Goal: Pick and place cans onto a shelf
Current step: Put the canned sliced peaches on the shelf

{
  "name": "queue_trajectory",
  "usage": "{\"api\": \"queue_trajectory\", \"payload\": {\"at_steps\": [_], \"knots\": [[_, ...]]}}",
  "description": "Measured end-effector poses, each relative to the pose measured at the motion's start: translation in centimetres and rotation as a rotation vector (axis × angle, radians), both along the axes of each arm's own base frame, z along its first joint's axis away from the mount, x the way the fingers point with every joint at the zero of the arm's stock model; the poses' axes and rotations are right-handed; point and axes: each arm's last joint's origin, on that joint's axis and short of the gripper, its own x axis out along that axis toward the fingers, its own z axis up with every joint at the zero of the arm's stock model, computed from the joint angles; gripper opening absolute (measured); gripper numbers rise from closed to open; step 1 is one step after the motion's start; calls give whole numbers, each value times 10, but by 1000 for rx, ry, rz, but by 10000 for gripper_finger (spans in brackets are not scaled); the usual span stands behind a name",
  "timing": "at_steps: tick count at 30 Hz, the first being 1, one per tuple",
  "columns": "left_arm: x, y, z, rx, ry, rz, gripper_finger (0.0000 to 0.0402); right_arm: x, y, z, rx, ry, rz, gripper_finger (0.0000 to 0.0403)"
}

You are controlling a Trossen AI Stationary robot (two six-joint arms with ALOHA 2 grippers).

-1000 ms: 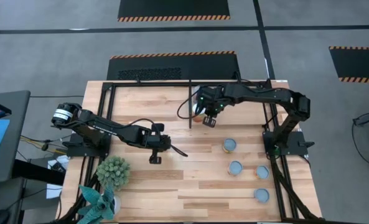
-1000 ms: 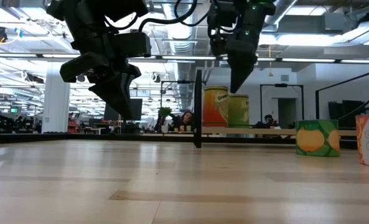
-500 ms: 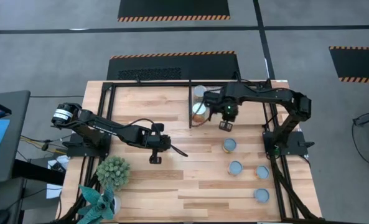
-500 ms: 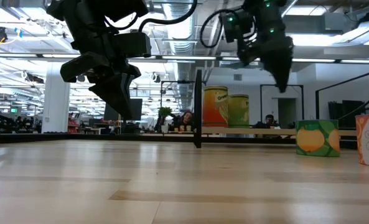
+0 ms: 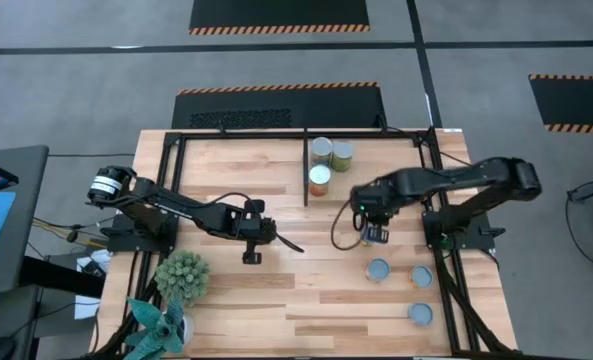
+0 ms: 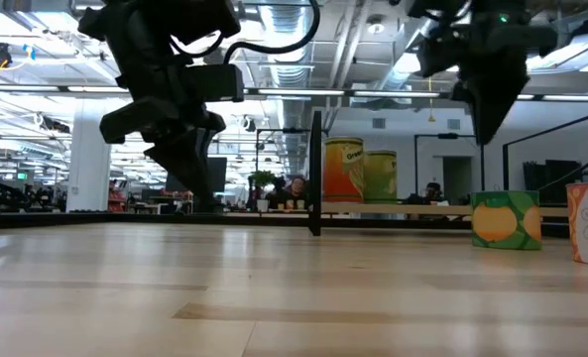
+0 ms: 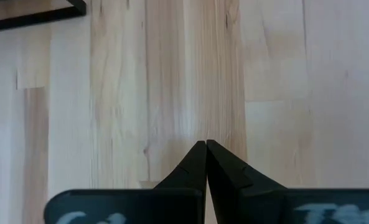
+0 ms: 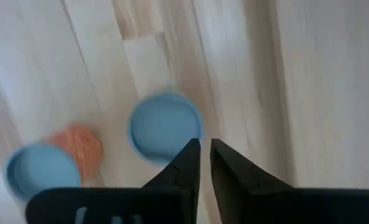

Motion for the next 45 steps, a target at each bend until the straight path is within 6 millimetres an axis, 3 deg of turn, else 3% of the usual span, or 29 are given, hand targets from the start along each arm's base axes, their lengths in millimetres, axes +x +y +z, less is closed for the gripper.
{"api": "queue_trajectory", "payload": {"at_steps": [10,29,45], "knots": [[2,0,1,-9,-21,10,0,-26,10,-46,-42,-60,-114,60],[2,0,0,-9,-17,10,0,-22,10,-62,-35,-125,-126,60],[2,0,0,-11,-17,11,0,-9,11,-80,-55,-71,-124,50]]}}
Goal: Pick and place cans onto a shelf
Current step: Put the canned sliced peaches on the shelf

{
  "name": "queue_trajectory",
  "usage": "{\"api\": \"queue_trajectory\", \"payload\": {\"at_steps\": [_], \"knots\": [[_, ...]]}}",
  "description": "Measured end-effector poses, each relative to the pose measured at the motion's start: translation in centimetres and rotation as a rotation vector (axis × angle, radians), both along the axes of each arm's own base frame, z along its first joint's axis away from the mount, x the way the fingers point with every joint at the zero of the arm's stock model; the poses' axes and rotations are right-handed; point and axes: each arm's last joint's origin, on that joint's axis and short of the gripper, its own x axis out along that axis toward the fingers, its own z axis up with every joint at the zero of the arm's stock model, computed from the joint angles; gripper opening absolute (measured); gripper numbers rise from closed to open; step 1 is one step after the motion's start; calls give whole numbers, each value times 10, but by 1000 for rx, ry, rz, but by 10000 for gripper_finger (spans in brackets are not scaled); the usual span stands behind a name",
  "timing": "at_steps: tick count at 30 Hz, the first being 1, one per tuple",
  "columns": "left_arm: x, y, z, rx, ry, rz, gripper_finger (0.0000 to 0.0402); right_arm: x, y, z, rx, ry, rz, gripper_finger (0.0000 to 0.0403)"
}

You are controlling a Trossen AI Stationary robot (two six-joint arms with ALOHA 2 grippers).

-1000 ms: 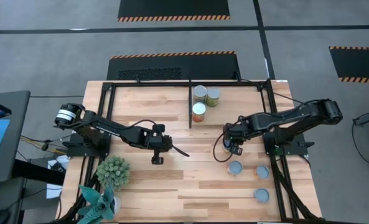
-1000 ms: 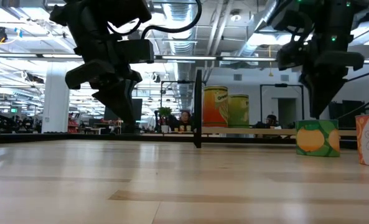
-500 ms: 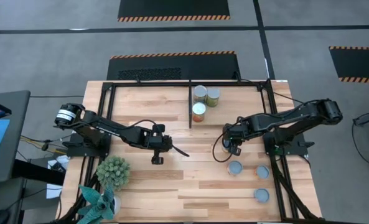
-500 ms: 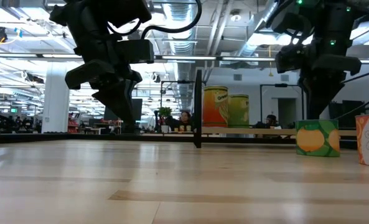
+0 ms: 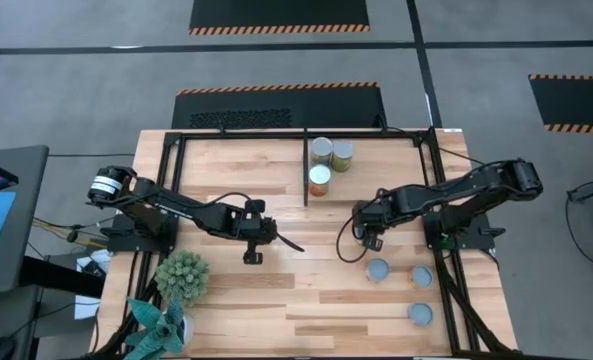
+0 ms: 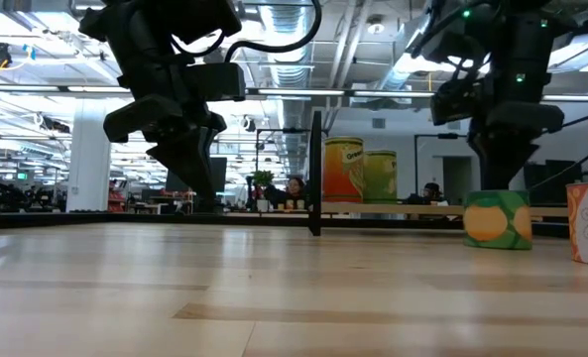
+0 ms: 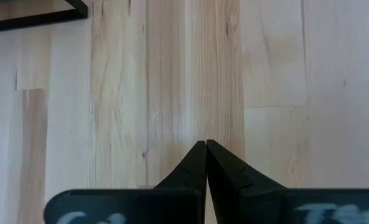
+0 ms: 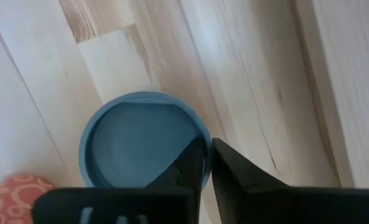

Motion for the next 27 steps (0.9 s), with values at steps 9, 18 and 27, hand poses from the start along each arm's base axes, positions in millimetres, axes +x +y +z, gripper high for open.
{"api": "queue_trajectory", "payload": {"at_steps": [9,18,27], "knots": [[0,0,0,1,0,-1,0,10,2,13,42,-47,-4,8],[0,0,0,6,2,-11,0,20,-10,46,-20,-54,2,5],[0,0,0,7,2,-11,0,10,-65,54,-126,44,-61,5]]}}
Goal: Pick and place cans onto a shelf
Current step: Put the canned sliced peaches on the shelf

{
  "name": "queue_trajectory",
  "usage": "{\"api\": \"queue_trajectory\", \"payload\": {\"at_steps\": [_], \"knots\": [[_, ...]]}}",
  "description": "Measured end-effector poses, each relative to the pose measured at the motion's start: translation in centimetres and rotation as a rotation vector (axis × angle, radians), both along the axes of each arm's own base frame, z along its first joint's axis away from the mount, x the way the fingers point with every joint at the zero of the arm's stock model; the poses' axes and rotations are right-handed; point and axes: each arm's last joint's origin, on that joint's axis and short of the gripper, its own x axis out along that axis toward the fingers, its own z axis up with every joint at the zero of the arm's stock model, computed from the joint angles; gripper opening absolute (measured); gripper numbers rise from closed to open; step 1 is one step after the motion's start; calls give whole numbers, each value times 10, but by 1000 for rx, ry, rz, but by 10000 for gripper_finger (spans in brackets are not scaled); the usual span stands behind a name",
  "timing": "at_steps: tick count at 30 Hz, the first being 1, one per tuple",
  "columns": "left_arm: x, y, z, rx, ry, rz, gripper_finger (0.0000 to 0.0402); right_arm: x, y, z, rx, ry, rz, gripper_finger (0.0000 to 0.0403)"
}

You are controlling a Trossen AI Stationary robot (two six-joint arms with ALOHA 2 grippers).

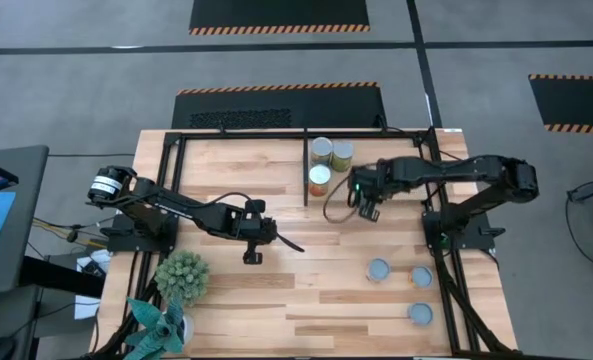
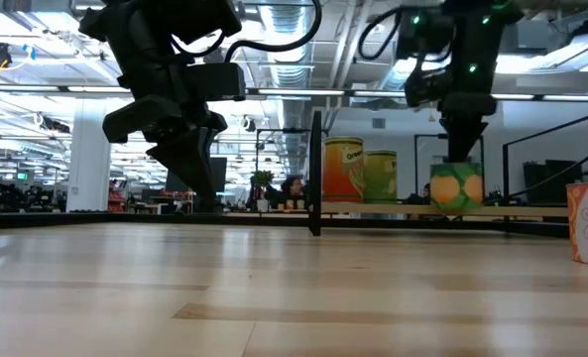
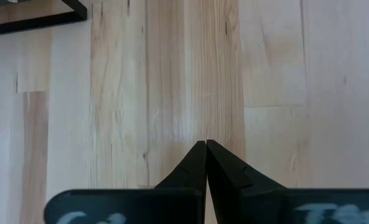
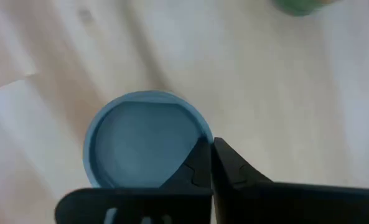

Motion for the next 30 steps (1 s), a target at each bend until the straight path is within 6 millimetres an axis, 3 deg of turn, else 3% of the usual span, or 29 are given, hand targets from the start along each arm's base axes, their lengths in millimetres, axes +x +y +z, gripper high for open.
{"api": "queue_trajectory", "payload": {"at_steps": [9,15,21,30], "knots": [[0,0,0,0,0,0,0,-20,-64,5,-10,-38,-98,4],[0,0,0,1,0,1,0,-29,-97,8,11,-172,-138,6],[0,0,0,-3,1,-1,0,-35,-112,8,-7,-192,-160,5],[0,0,0,-3,1,-1,0,-41,-119,8,-10,-192,-196,18]]}}
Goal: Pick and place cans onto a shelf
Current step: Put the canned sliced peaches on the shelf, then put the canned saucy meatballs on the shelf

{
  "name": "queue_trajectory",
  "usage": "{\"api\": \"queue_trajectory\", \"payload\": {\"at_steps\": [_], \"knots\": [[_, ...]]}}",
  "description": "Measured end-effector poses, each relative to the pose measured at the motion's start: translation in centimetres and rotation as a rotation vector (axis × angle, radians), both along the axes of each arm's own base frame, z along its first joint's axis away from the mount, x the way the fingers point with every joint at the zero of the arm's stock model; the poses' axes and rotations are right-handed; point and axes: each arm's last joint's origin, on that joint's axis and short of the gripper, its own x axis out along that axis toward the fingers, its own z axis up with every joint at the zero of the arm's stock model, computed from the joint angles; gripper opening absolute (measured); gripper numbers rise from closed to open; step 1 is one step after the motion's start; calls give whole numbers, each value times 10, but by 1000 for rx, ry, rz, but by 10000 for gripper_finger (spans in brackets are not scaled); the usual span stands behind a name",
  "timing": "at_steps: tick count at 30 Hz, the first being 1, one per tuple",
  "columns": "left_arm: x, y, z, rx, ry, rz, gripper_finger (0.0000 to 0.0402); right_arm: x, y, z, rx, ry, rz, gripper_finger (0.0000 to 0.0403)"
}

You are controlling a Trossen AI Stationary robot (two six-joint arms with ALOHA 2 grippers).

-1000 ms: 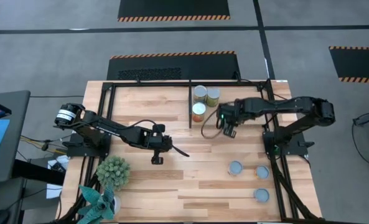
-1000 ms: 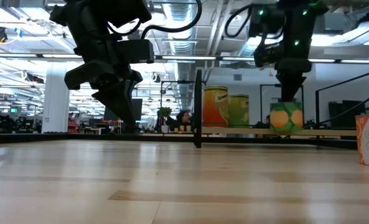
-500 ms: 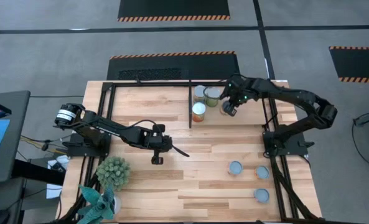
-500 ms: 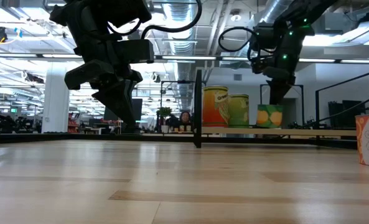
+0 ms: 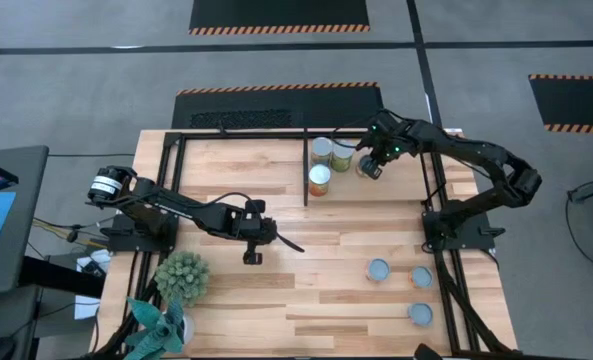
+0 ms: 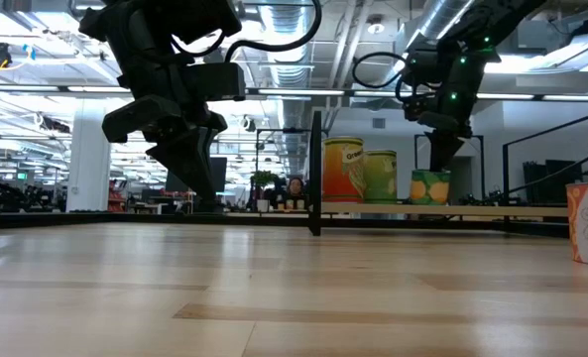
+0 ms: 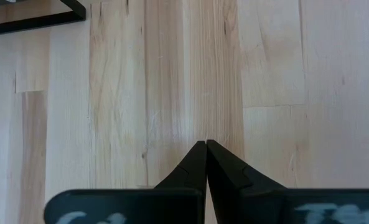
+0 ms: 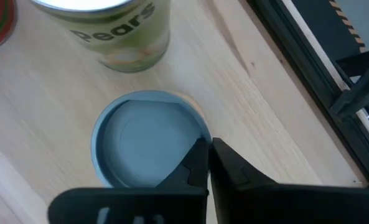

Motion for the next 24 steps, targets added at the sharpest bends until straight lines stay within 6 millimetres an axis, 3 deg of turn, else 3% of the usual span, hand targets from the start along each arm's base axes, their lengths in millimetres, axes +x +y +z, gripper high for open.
{"api": "queue_trajectory", "payload": {"at_steps": [18,24], "knots": [[0,0,0,-3,-1,3,0,3,-4,3,-80,-4,-10,75],[0,0,0,-3,0,3,0,-7,18,18,-25,8,-35,75]]}}
